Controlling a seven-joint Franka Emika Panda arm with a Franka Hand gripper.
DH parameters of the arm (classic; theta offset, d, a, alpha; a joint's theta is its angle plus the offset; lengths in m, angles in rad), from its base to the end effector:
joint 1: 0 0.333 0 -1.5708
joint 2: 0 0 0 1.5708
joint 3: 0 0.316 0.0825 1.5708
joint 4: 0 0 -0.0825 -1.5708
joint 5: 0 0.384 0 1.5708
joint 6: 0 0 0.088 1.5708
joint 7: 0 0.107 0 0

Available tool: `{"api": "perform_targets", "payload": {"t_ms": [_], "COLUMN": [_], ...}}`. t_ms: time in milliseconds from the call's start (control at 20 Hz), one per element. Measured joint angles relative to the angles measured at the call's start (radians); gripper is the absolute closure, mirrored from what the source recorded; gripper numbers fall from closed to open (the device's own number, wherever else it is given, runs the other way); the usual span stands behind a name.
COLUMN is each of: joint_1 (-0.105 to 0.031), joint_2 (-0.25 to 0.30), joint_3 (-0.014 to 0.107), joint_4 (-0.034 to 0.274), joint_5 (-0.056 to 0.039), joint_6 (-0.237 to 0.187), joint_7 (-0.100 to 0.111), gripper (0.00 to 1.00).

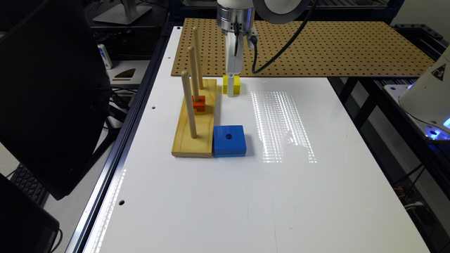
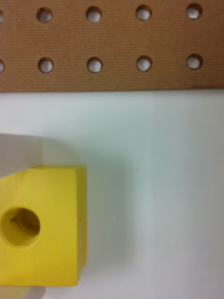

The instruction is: Pick up yellow block.

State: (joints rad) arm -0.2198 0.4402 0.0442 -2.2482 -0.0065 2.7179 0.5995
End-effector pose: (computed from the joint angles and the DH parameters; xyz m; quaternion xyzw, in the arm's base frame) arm 0.5346 -0.0938 0.1705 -0.9260 0.3772 -0.0130 0.0110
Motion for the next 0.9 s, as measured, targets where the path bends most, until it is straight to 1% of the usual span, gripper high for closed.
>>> {"api": "perform_targets", "payload": {"t_ms": [200,500,600,800,900], "joint_1": [-0.001,-0.001,-0.001,-0.001,-0.001], "joint_2": [-0.012,-0.090,-0.099,-0.106,-0.132], "joint_3": [0.000,0.000,0.000,0.000,0.000], "joint_4": [0.000,-0.002,-0.003,-0.003,-0.003], "joint_5": [0.0000,0.0000,0.0000,0.0000,0.0001], "joint_6": [-0.008,-0.091,-0.100,-0.102,-0.126], "joint_7": [0.000,0.000,0.000,0.000,0.000], "gripper": [1.00,1.00,1.00,1.00,1.00]}}
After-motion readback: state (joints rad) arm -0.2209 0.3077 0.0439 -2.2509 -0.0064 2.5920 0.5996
